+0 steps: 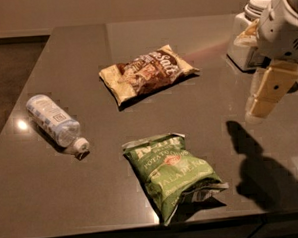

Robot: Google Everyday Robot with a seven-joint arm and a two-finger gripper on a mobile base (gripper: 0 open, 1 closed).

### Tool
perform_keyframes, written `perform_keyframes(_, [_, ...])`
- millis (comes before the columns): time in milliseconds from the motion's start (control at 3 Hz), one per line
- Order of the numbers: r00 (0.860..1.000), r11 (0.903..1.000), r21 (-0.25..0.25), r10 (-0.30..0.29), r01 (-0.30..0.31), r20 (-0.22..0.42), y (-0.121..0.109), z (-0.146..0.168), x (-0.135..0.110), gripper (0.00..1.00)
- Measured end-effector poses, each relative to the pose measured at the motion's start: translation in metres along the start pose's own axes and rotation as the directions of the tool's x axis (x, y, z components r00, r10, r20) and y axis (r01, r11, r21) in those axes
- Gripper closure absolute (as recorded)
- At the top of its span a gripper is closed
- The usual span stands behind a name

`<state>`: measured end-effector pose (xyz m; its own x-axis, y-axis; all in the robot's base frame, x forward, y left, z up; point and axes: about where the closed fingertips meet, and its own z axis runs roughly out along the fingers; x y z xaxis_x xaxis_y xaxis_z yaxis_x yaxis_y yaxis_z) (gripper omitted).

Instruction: Place blue plastic bottle upright

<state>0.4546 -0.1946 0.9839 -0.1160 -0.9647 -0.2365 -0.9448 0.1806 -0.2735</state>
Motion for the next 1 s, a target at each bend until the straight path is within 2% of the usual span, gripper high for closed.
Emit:
perform_keyframes(333, [0.995, 0.9953, 0.005, -0.097, 0.097, 0.008, -0.012, -0.006, -0.011, 0.00])
perform_keyframes(667, [0.961, 0.9620, 0.003, -0.273, 0.273, 0.035, -0.028, -0.006, -0.037, 0.00])
perform_keyframes(1000, [0.870, 0.8711, 0.006, -0.491, 0.491, 0.043, -0.039, 0.004, -0.064, 0.00])
